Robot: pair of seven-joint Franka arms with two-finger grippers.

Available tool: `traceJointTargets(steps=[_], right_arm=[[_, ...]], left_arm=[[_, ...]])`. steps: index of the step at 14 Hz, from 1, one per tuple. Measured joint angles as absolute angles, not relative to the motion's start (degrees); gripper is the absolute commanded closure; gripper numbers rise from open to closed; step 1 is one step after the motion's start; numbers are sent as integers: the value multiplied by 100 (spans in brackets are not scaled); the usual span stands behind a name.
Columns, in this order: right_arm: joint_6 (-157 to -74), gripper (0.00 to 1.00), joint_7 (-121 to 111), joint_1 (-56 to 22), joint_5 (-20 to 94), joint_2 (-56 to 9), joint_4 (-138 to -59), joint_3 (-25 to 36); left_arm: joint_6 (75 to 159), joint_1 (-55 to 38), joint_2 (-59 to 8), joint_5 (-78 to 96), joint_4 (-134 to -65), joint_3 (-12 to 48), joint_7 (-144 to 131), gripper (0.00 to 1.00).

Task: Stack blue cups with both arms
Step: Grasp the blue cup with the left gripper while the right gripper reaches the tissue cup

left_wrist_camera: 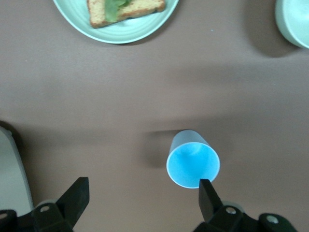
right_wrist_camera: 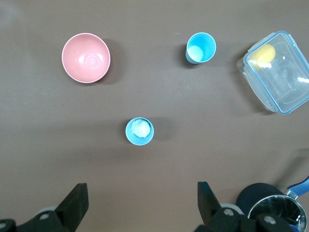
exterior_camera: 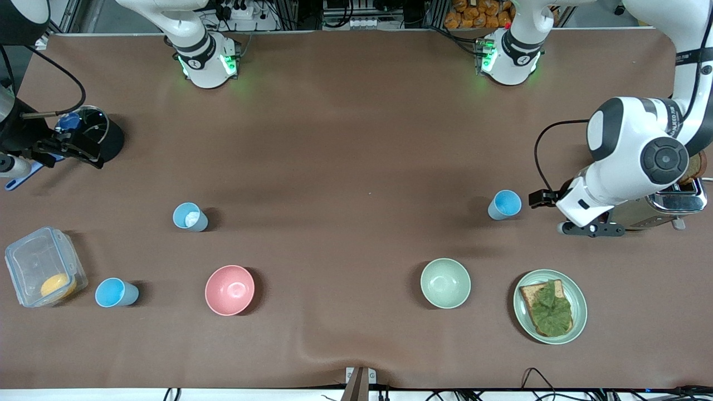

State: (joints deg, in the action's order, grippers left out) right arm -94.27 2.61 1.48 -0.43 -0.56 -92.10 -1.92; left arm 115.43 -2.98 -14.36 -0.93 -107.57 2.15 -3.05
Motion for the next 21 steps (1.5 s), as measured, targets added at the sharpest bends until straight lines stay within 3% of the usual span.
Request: traceJointTargets(steps=[10, 15, 21], right_arm=[[-9360, 0, 261, 135, -39, -56, -9210, -199], [-9345, 0, 261, 79, -36, -57, -9211, -214], [-9233, 0, 280, -723, -46, -345, -9348, -233]], left_arm=[[11593, -125, -1489, -93, -10752, 209, -305, 0], [11987, -138, -1913, -93, -10913, 229, -305, 0], [12290, -388, -2204, -93, -11098, 289, -754, 0]])
